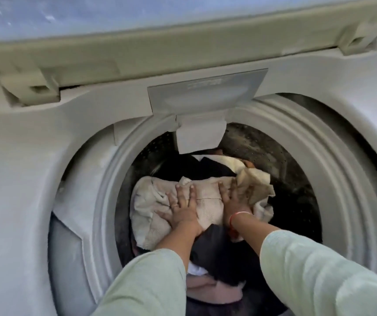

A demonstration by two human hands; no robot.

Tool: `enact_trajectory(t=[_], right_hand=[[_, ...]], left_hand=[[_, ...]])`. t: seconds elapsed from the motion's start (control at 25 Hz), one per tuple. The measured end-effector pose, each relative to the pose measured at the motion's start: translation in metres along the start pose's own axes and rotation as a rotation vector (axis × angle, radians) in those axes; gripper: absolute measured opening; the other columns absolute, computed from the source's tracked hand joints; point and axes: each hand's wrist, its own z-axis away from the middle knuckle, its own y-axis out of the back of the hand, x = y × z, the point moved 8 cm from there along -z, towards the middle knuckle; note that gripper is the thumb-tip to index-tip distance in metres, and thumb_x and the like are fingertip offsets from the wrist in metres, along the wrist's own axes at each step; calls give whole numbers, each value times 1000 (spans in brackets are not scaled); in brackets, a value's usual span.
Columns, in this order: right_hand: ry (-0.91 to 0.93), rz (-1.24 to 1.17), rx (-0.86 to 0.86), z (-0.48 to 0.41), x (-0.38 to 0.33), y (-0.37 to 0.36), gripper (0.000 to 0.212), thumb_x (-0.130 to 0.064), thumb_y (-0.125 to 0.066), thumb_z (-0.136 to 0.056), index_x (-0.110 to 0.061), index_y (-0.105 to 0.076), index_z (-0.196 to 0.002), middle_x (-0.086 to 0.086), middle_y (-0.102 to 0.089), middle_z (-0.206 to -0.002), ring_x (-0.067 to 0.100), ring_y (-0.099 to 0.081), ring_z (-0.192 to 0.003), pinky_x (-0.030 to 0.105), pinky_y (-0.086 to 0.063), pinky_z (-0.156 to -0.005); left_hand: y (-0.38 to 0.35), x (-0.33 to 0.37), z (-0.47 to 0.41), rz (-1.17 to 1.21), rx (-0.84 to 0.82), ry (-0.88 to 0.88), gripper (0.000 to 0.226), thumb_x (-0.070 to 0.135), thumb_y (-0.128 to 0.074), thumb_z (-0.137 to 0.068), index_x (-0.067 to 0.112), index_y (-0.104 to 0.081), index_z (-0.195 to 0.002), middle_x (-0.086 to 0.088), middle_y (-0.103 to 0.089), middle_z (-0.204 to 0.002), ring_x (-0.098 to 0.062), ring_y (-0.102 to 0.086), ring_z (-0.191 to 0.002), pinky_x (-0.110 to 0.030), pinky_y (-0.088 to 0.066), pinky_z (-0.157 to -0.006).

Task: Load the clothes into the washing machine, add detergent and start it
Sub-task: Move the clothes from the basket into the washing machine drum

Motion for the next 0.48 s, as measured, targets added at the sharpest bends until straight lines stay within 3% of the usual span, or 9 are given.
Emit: enact_trajectory(t=[0.16, 0.2, 0.28, 0.32, 0.36, 0.4, 0.48], right_hand=[[33, -37, -125, 21, 1, 1, 140, -42, -78, -64, -25, 45, -129, 12, 43, -142, 46, 23, -136, 60, -2, -113], [40, -71, -252, 31, 7, 4, 140, -48, -79, -60, -25, 34, -139, 9, 29, -150, 41, 12, -141, 56, -7, -115], [18, -187, -409, 55, 24, 35, 138, -60, -84, -43, -20, -7, -150, 5, -12, -156, 32, -20, -140, 46, -24, -115], [2, -226, -378, 69, 32, 63, 147, -68, -83, -28, -16, -17, -148, 7, -21, -153, 32, -25, -138, 43, -28, -113], [-1, -241, -288, 80, 40, 91, 156, -73, -80, -19, -12, -15, -148, 11, -19, -153, 33, -22, -139, 44, -29, -112], [3, -145, -179, 90, 44, 112, 156, -72, -80, -26, -13, -3, -149, 15, -8, -155, 35, -14, -142, 47, -25, -113], [13, 14, -91, 110, 41, 119, 129, -60, -76, -61, -19, 9, -148, 17, 4, -156, 37, -4, -143, 49, -17, -115]], left_hand=[[3, -9, 20, 31, -101, -76, 128, 47, -72, -70, 37, 40, -132, -3, 51, -138, -38, 34, -134, -77, -4, -99], [10, -12, 27, 74, -149, -122, 126, 50, -70, -67, 38, 35, -136, -1, 47, -141, -37, 31, -136, -73, -3, -104], [31, -12, 45, 252, -176, -210, 118, 64, -61, -59, 40, 19, -143, 1, 34, -150, -32, 26, -139, -60, 1, -113], [40, -12, 58, 336, -153, -233, 121, 76, -56, -53, 41, 14, -145, 3, 29, -152, -29, 25, -139, -56, 2, -114], [46, -11, 72, 356, -146, -251, 129, 85, -53, -44, 40, 15, -145, 5, 28, -151, -28, 27, -139, -56, 3, -114], [44, -6, 84, 272, -153, -279, 138, 89, -55, -38, 40, 21, -143, 5, 32, -150, -28, 29, -138, -58, 3, -113], [26, 2, 106, -88, -149, -334, 150, 79, -72, -38, 39, 35, -135, 5, 44, -142, -29, 34, -135, -67, 2, -108]])
